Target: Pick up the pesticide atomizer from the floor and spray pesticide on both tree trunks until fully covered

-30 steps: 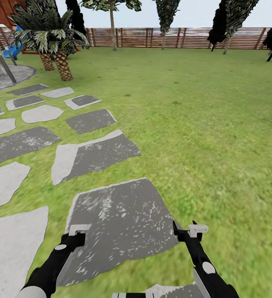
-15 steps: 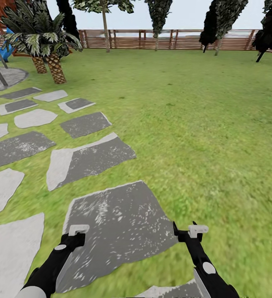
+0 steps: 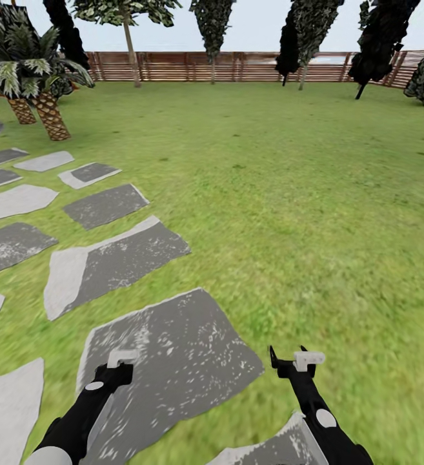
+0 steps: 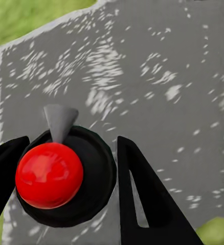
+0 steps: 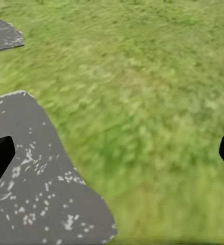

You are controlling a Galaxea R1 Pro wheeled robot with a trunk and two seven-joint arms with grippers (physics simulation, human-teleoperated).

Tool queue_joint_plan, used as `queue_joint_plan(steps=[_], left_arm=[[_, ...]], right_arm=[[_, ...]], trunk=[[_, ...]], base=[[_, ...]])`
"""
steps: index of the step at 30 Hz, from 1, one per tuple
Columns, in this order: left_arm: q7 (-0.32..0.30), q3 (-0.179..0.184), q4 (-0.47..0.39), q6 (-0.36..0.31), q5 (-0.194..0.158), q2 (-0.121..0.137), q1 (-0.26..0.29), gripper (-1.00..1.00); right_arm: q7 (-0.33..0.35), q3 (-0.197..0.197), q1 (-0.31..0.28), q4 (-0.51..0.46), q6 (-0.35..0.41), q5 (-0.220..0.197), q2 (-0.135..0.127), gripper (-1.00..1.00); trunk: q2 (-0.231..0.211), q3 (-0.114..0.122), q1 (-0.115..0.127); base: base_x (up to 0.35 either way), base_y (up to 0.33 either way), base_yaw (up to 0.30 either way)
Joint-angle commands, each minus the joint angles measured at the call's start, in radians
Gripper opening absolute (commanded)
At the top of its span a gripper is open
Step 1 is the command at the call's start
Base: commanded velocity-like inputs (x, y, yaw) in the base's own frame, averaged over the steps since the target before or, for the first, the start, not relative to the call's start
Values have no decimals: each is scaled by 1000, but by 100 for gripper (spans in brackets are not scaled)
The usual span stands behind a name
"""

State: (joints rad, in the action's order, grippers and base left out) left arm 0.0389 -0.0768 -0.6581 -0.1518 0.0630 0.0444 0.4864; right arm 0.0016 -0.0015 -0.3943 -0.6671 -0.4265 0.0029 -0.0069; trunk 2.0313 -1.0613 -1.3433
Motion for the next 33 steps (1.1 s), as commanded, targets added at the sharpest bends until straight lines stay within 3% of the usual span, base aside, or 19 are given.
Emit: queue_joint_plan(steps=[1,14,33], left_arm=[[0,0,0,0,0,0,0,-100],[-1,0,0,0,0,-1,0,-100],[1,1,-11,3,0,-1,0,-100]], right_arm=[[0,0,0,6,0,0,0,100],[-2,0,0,20,0,-1,1,100],[-2,0,0,40,-1,-2,1,100]], trunk=[[-7,4,4],[-98,57,54],[-98,74,54]], base=[[0,0,-262],[0,0,-262],[0,0,-263]])
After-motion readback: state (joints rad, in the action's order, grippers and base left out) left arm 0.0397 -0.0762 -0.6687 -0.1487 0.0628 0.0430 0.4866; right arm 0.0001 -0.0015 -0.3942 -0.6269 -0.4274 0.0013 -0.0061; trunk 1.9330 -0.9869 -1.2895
